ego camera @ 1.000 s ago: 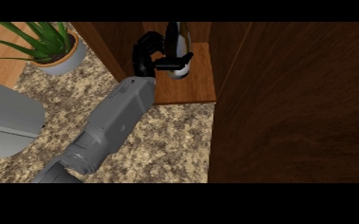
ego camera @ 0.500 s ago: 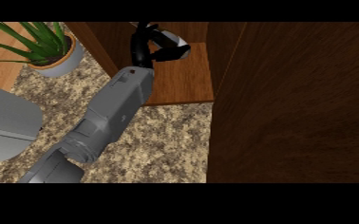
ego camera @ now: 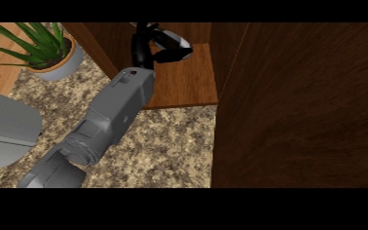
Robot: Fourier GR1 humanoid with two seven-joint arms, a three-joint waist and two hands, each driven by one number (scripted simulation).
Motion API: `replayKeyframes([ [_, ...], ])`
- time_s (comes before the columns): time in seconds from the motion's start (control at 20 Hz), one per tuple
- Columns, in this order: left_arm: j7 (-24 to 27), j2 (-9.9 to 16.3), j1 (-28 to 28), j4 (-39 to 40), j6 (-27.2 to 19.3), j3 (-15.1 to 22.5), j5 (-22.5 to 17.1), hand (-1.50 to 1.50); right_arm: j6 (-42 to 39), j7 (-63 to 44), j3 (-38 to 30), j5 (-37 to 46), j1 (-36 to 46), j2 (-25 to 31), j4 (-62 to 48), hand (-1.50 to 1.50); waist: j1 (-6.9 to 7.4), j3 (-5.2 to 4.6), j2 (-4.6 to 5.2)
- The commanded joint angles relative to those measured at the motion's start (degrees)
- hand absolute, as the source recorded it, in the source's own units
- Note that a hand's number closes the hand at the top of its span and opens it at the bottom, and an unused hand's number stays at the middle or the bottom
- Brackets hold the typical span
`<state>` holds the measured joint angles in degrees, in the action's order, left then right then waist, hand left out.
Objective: Pick up the wine, place it into the cabinet and close the cabinet
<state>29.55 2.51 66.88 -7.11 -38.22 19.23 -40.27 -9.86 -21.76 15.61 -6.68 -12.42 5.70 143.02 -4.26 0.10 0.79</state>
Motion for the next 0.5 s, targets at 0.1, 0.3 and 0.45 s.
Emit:
replayKeyframes([
  [0.1, 3.2, 3.1, -1.9, 1.4, 2.0, -1.7, 0.0, -1.5, -0.2, -2.6, -1.7, -5.9, -1.9, 0.8, 7.7, -1.5, 0.66, -0.14, 0.35],
  [0.3, 6.0, 4.0, -2.7, -0.2, 7.5, -1.6, 0.9, -1.5, 0.6, -4.3, 0.0, -4.4, -3.0, 0.5, 9.8, -1.5, 1.14, -0.18, 0.08],
  [0.45, 5.9, 2.3, -1.0, -1.0, 8.0, -1.5, 1.7, -1.5, 0.5, -2.5, 3.7, -2.1, -5.6, -0.6, 10.0, -1.5, 1.43, -0.15, -0.31],
])
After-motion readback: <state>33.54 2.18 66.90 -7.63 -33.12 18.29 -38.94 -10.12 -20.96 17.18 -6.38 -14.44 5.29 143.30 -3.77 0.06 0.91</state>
